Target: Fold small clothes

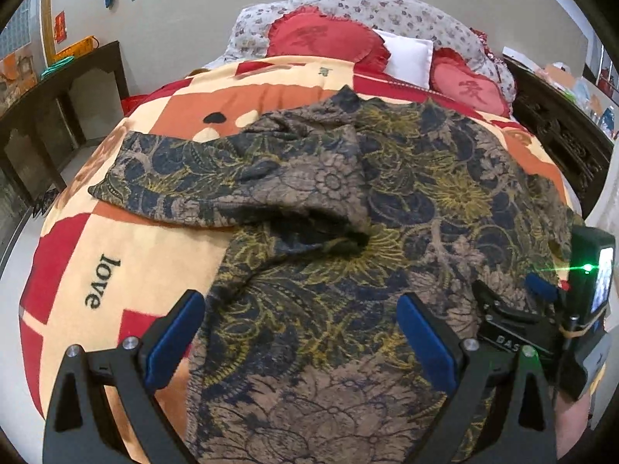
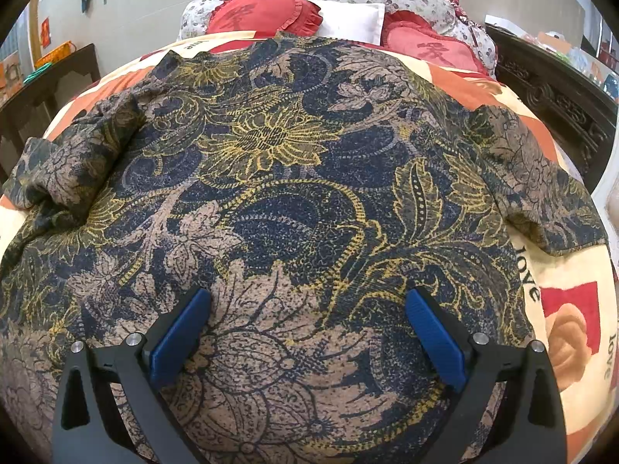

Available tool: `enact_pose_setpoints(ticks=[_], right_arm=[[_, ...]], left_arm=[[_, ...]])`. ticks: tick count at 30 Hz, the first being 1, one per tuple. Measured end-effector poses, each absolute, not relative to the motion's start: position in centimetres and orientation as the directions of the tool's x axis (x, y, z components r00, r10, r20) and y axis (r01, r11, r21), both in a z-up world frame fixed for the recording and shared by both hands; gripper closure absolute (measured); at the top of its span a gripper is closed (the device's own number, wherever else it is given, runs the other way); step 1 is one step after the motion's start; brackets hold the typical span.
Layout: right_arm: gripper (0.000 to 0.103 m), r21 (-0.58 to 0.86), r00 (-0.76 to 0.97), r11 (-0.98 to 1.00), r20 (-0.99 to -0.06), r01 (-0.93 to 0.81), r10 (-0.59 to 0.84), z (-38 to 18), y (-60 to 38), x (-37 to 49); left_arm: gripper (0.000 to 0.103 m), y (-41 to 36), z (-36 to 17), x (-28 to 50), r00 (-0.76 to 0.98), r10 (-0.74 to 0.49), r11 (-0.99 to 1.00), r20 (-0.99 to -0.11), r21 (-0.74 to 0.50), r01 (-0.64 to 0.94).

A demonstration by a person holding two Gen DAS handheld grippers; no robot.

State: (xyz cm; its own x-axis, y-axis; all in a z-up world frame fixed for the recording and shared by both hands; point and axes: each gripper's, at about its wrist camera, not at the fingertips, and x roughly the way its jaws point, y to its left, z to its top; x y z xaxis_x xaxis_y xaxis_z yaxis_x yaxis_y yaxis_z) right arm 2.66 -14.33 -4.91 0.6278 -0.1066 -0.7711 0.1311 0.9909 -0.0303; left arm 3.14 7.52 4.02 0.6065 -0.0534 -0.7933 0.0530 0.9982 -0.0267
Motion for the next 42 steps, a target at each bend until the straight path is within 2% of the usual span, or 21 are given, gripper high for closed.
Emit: enact_pose_setpoints(ticks=[3,5,8,10,13,16,18,26,31,32,34,35,38,40,42], right_arm=[[0.000,-0.035,0.628,0.991,-0.770,0.132,-0.111,-4.9,-14.2,2.7],[0.000,-0.036,0.628,0.990,-0.770,0.133,-0.113,-4.9,-14.2,2.7],[0.000,-0.039,0.629,0.990,-0.769,0.133,-0.114,-4.9,-14.1,2.7],[0.000,-0.040,0.629,0.990,-0.769,0.133,-0.116,-4.9,-14.2,2.7],[0.000,-0.049,0.630,0.990,-0.767,0.134,-0.123,-5.0,-14.1,2.7],[0.000,-0.056,0.632,0.989,-0.764,0.136,-0.131,-5.0,-14.0,2.8],[0.000,-0.061,0.632,0.989,-0.763,0.137,-0.134,-5.0,-13.9,2.8],[0.001,-0.062,0.632,0.989,-0.763,0.137,-0.136,-5.0,-13.9,2.8],[0.001,-0.068,0.633,0.988,-0.762,0.137,-0.140,-5.0,-13.8,2.8],[0.001,-0.069,0.633,0.988,-0.762,0.137,-0.141,-4.9,-13.7,3.0],[0.001,-0.069,0.633,0.988,-0.761,0.137,-0.140,-4.9,-13.8,3.0],[0.001,-0.069,0.633,0.988,-0.762,0.137,-0.141,-4.9,-13.7,3.0],[0.001,-0.070,0.633,0.988,-0.761,0.137,-0.142,-5.0,-13.7,2.9],[0.001,-0.070,0.633,0.988,-0.762,0.137,-0.142,-5.0,-13.7,2.9],[0.001,-0.070,0.632,0.988,-0.762,0.137,-0.142,-5.0,-13.7,2.8]], left_arm=[[0.002,8.6,3.8,4.0,0.597,-0.059,0.998,-0.800,-0.033,0.055],[0.002,10.1,4.2,4.8,0.600,-0.111,0.994,-0.793,-0.094,0.059],[0.002,16.5,5.0,7.0,0.611,-0.295,0.934,-0.735,-0.358,0.020],[0.002,21.6,5.2,8.5,0.635,-0.334,0.877,-0.697,-0.477,-0.062],[0.002,29.1,4.7,10.4,0.665,-0.326,0.799,-0.671,-0.572,-0.186],[0.002,35.3,2.0,12.7,0.671,-0.456,0.606,-0.584,-0.756,-0.246],[0.002,36.5,0.5,14.1,0.656,-0.535,0.525,-0.533,-0.818,-0.236],[0.003,36.6,-1.1,17.6,0.631,-0.554,0.542,-0.543,-0.811,-0.222],[0.005,35.7,-0.9,19.0,0.592,-0.529,0.637,-0.608,-0.745,-0.198],[0.012,35.2,-0.6,19.3,0.584,-0.499,0.680,-0.640,-0.707,-0.195],[0.033,34.2,-0.1,19.5,0.573,-0.425,0.766,-0.701,-0.615,-0.185],[0.047,33.4,0.1,19.6,0.562,-0.358,0.826,-0.746,-0.534,-0.181],[0.060,31.9,0.4,19.2,0.558,-0.255,0.901,-0.790,-0.403,-0.159],[0.069,31.6,0.7,19.1,0.574,-0.243,0.909,-0.782,-0.390,-0.146],[0.078,31.6,1.1,18.6,0.597,-0.279,0.894,-0.753,-0.430,-0.124]])
